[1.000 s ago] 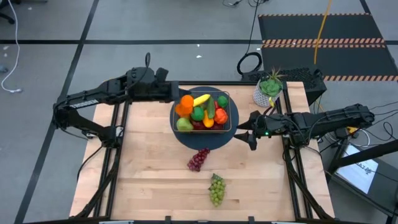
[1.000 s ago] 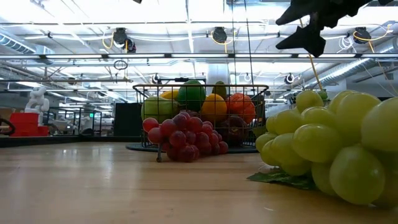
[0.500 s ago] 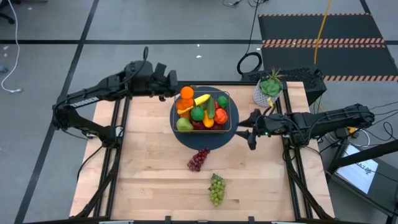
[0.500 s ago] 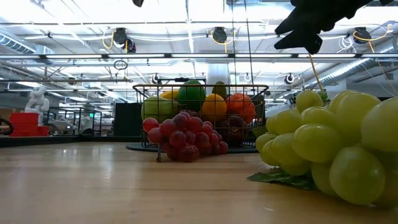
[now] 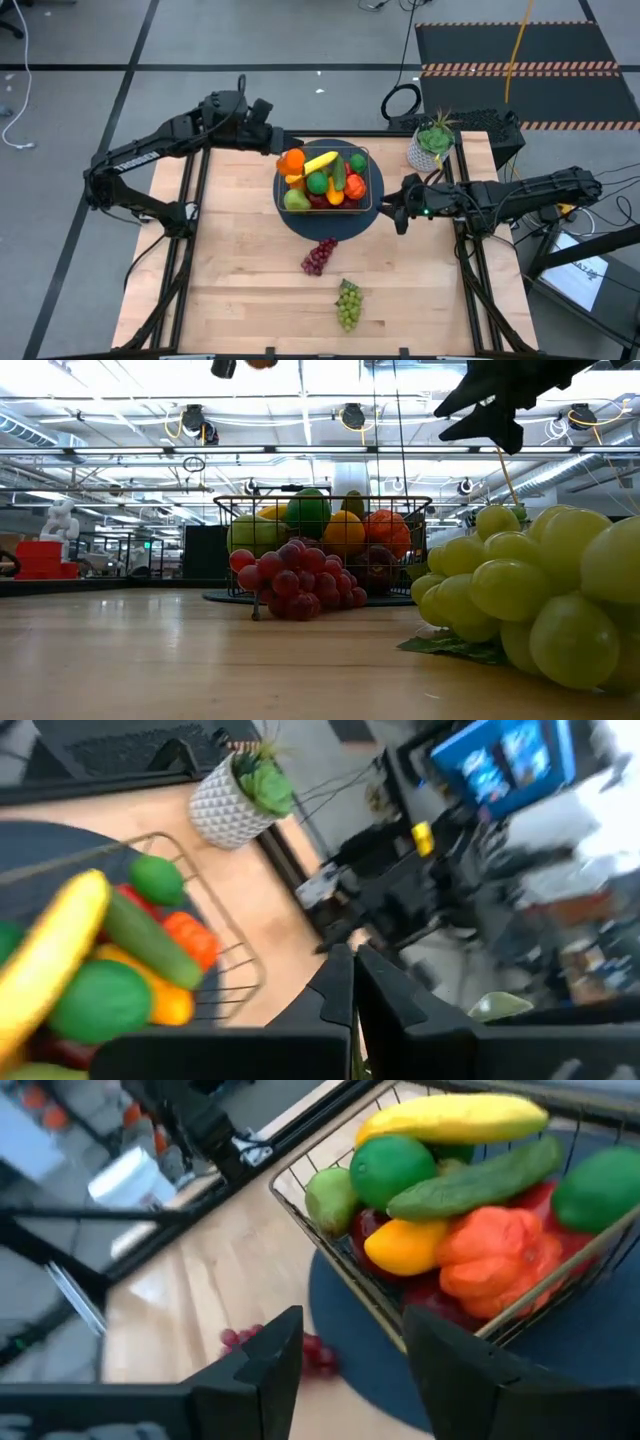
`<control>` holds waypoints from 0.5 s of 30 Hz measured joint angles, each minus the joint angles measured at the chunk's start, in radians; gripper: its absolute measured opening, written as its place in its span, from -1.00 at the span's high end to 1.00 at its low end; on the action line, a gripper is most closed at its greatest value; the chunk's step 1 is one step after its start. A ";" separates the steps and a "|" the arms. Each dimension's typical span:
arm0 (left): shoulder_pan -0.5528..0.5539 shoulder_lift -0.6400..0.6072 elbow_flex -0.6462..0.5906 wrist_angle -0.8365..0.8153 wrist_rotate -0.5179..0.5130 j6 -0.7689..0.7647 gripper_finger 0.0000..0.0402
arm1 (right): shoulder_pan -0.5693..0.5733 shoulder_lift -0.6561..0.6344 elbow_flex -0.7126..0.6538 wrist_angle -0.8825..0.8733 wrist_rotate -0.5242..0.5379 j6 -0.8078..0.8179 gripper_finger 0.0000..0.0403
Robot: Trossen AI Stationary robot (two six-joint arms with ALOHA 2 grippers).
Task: Build produce basket
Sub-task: Put the orange tangerine into the wire basket
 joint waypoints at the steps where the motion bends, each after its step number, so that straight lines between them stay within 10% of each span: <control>1: 0.005 0.000 0.000 -0.015 0.009 0.042 0.99 | 0.000 0.001 0.000 0.005 -0.001 0.040 0.18; 15: -0.032 0.000 0.000 -0.065 0.082 0.651 0.99 | 0.079 0.026 0.000 0.040 -0.002 0.521 0.29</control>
